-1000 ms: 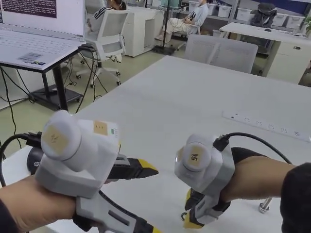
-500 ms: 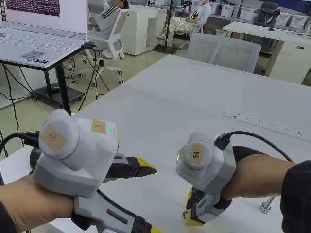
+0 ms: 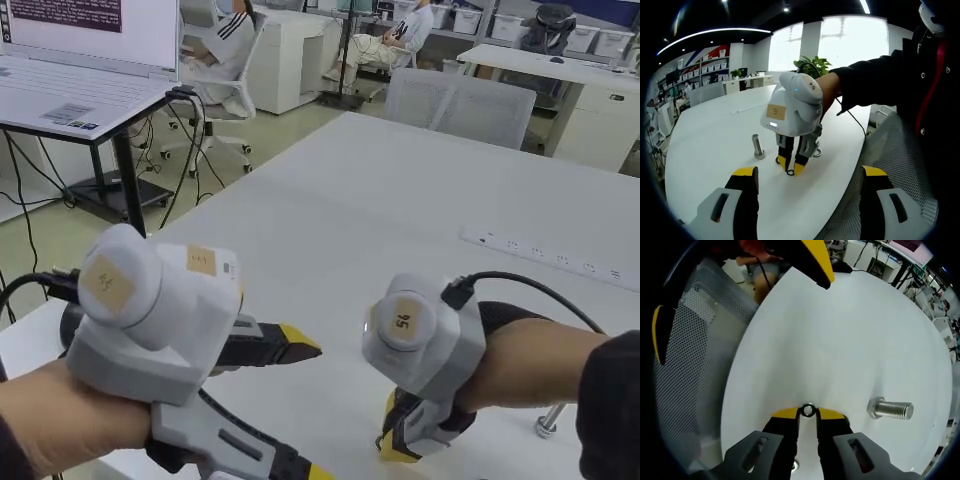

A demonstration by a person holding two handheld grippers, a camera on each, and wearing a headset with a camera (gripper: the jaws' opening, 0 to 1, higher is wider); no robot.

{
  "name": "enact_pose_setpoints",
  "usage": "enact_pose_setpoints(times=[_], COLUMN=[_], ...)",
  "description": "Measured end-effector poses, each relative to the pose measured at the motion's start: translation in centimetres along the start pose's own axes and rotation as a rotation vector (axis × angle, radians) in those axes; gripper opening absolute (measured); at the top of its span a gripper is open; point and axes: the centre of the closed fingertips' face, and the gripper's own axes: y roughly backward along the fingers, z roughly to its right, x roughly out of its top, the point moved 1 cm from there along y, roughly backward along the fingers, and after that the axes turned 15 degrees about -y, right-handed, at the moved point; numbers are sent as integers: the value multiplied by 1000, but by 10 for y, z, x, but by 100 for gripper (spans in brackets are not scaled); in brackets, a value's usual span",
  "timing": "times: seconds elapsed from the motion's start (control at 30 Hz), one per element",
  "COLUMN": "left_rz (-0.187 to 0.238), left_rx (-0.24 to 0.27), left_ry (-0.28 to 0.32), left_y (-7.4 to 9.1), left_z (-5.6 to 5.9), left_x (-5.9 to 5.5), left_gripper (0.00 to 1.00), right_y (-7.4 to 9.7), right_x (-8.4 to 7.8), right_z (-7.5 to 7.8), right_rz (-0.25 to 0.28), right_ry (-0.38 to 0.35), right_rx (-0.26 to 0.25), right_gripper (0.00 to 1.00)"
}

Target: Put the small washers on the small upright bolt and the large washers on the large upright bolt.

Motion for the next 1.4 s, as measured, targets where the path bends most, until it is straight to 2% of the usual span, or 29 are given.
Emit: enact_pose_setpoints(times=[0.6, 1.03, 1.4], left_rz=[-3, -4, -1], left_rx=[-9, -26, -49], left_ry=[-4, -15, -28], left_y=[-3, -7, -16], left_z=[-1, 0, 0], left_x=[2, 4, 8], left_gripper=[83, 82, 82], right_y=[1, 13, 30], right_x=[-4, -26, -55], right_z=[-1, -1, 8], right_rz=[-9, -19, -18], right_ry=[-3, -39, -100], right_rx=[-1, -19, -51], right_gripper=[14, 14, 14])
